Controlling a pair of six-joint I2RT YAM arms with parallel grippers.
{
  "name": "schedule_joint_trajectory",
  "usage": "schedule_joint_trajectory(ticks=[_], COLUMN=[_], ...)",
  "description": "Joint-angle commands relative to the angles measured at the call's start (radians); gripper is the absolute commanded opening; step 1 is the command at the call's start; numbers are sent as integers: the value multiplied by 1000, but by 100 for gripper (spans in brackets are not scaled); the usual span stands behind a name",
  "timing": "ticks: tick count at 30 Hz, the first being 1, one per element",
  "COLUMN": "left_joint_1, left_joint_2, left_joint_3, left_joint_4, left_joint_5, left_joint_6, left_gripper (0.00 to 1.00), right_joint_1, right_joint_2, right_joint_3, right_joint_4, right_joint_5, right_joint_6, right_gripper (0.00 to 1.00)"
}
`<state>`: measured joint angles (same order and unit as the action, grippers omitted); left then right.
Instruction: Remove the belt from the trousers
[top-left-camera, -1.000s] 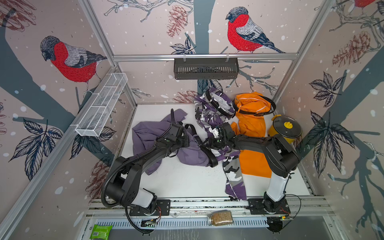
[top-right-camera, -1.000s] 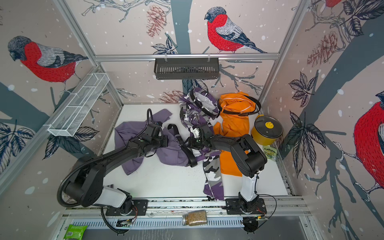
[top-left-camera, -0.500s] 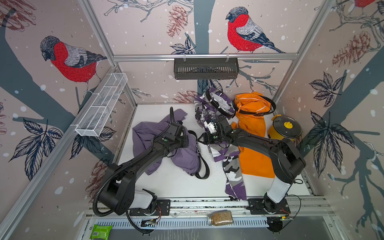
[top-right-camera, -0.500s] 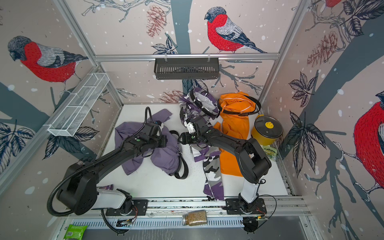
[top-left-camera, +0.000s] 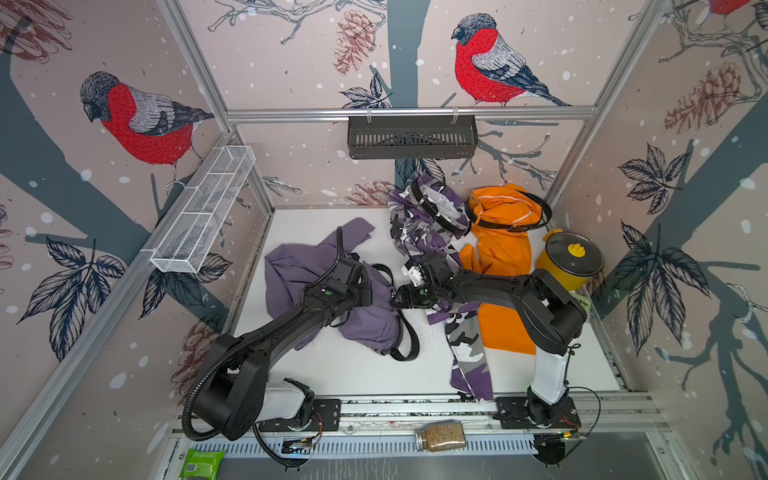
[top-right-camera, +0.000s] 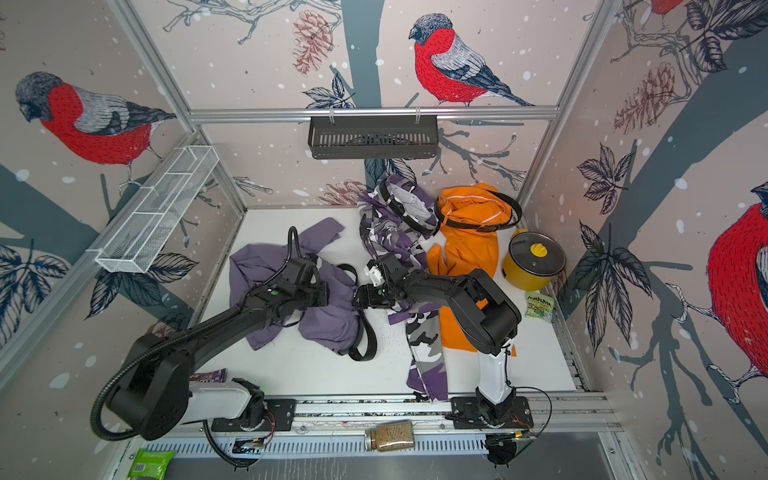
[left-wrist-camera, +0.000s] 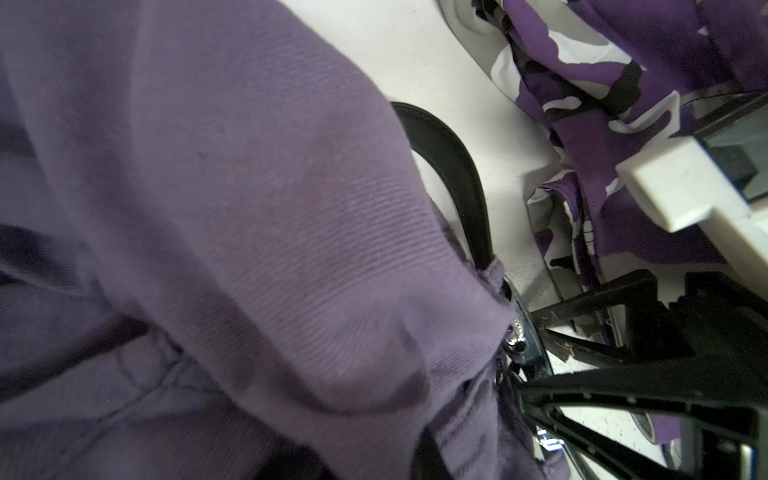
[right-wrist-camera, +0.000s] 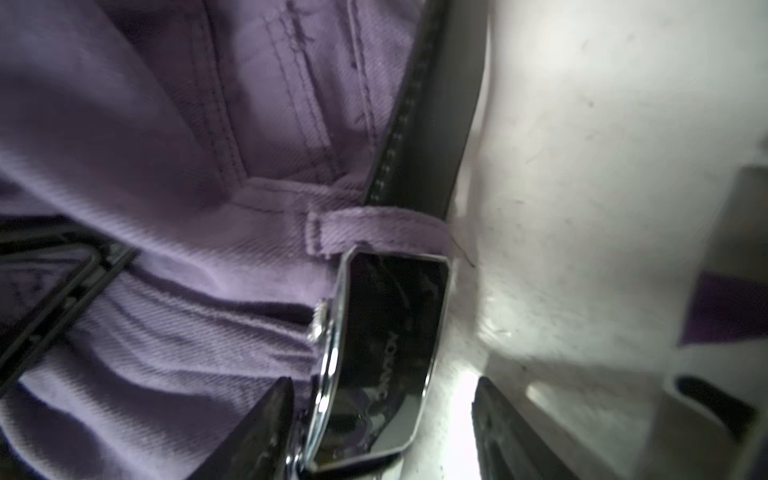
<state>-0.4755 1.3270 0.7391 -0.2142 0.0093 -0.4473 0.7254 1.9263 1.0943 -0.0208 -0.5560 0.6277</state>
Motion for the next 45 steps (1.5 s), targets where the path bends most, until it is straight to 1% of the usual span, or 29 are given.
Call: schedule_joint_trajectory(ticks=[1,5,8,11,13,17,18,20,21,25,26,28,29,30,31,32,35,37,39,41,45], left_joint_1=[-2,-1,-1,1,0,9,10,14,14,15,14,14,15,13,13,12,7,-11,-30,-49,-67], left_joint_2=[-12,-15,-14,-16,-20,-27,-29,-31,-32,-11,2,18,9,-10,-47,-92,-208,-235,-210,-156,-94], left_joint_3=[-20,-29,-32,-35,-40,-59,-63,-64,-63,-40,-29,6,29,44,61,77,114,150,190,212,188], left_joint_4=[15,20,14,8,3,8,10,15,17,34,42,37,25,17,12,15,68,84,81,94,217], left_joint_5=[-25,-27,-34,-50,-62,-72,-75,-80,-81,-81,-72,-58,-59,-63,-71,-75,-67,-71,-43,2,25], left_joint_6=[-23,-29,-30,-34,-36,-52,-55,-64,-68,-86,-87,-94,-100,-106,-112,-106,-31,11,60,107,166], left_gripper=[0,0,0,0,0,0,0,0,0,0,4,60,79,90,97,100,100,100,100,100,100], right_joint_1=[2,3,3,5,4,-10,-18,-37,-46,-82,-89,-102,-109,-114,-118,-118,-112,-107,-104,-91,-73], right_joint_2=[24,53,68,78,75,32,14,-31,-49,-105,-115,-126,-130,-130,-132,-139,-154,-160,-165,-175,-180], right_joint_3=[-5,14,33,45,46,40,43,69,92,233,272,335,376,408,442,467,520,548,565,576,616], right_joint_4=[47,51,55,49,46,29,22,-25,-53,-231,-266,-332,-366,-394,-424,-439,-479,-493,-501,-502,-532], right_joint_5=[-35,-46,-54,-62,-58,-21,-9,36,57,178,204,271,301,319,341,361,389,383,355,339,319], right_joint_6=[24,19,19,15,13,-15,-30,-84,-116,-302,-360,-452,-501,-540,-587,-630,-734,-775,-798,-816,-842], right_gripper=[69,68,64,54,40,19,15,8,6,3,2,2,2,2,2,2,2,1,1,1,1])
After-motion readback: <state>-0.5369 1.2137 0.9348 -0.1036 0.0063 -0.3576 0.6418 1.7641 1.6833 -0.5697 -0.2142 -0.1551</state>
